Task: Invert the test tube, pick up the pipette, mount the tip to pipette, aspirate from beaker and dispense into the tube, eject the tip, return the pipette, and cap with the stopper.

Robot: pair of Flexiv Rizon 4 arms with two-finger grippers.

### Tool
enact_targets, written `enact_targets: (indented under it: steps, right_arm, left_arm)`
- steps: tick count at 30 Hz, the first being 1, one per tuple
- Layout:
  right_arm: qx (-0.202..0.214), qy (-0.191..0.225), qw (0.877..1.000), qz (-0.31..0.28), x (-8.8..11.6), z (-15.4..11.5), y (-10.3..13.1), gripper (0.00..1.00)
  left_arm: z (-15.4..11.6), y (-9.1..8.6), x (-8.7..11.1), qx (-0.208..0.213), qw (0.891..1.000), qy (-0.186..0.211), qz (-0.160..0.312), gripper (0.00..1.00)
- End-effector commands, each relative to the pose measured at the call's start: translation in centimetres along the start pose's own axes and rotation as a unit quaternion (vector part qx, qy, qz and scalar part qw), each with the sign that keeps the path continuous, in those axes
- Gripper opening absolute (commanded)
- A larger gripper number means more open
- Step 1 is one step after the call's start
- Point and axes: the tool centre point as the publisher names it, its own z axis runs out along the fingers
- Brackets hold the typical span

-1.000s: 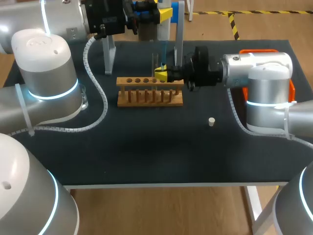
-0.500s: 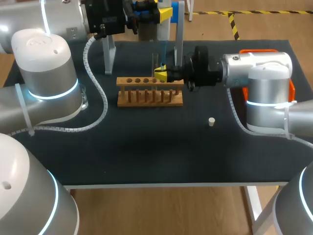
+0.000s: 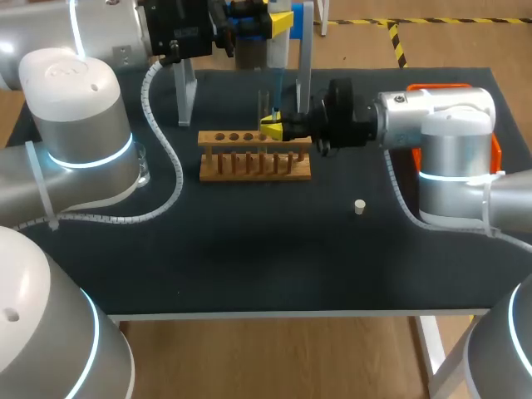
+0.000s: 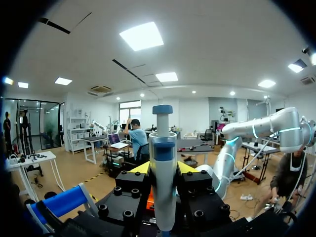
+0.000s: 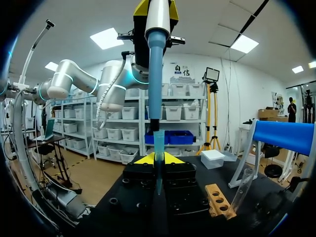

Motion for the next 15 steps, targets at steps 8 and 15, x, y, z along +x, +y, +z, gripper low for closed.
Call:
enact_targets:
  steps: [8, 15]
  right_arm:
    - [-0.001, -0.001, 1.0, 0.001, 0.32, -0.08, 0.67, 0.0]
    - [-0.001, -0.006, 1.0, 0.003, 0.25, -0.54, 0.55, 0.0]
  left_arm:
    - [-0.03, 0.22, -0.13, -0.002, 1.0, 0.002, 0.0, 0.0]
    - [-0.03, 0.22, -0.13, -0.002, 1.0, 0.002, 0.0, 0.0]
